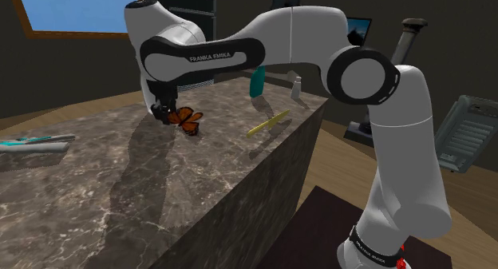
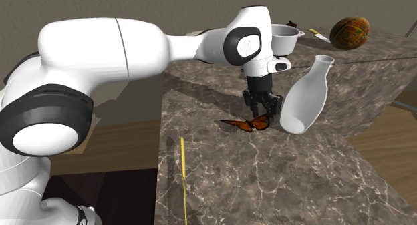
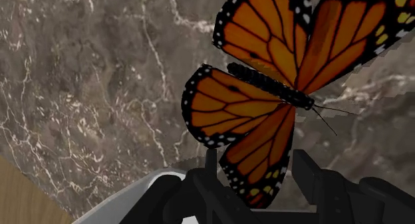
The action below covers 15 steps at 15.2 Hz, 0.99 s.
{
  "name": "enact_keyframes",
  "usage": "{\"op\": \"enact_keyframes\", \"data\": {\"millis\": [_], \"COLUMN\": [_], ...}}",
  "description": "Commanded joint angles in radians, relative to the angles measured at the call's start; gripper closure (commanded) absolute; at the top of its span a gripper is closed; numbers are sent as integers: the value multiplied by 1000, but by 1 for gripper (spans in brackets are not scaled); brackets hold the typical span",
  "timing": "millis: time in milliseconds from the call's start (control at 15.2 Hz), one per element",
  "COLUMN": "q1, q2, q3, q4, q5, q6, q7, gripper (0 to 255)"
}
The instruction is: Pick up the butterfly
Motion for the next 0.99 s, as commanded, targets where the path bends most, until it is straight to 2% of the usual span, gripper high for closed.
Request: {"op": "enact_keyframes", "data": {"millis": [0,792,924], "q1": [2,27,28], "q2": [0,46,47], "q3": [0,-1,-1], "q4": [23,255,259], "q5": [2,3,3], "q6": [-22,-199,-202], "q7": [-7,-62,-63], "gripper": [255,255,255]}}
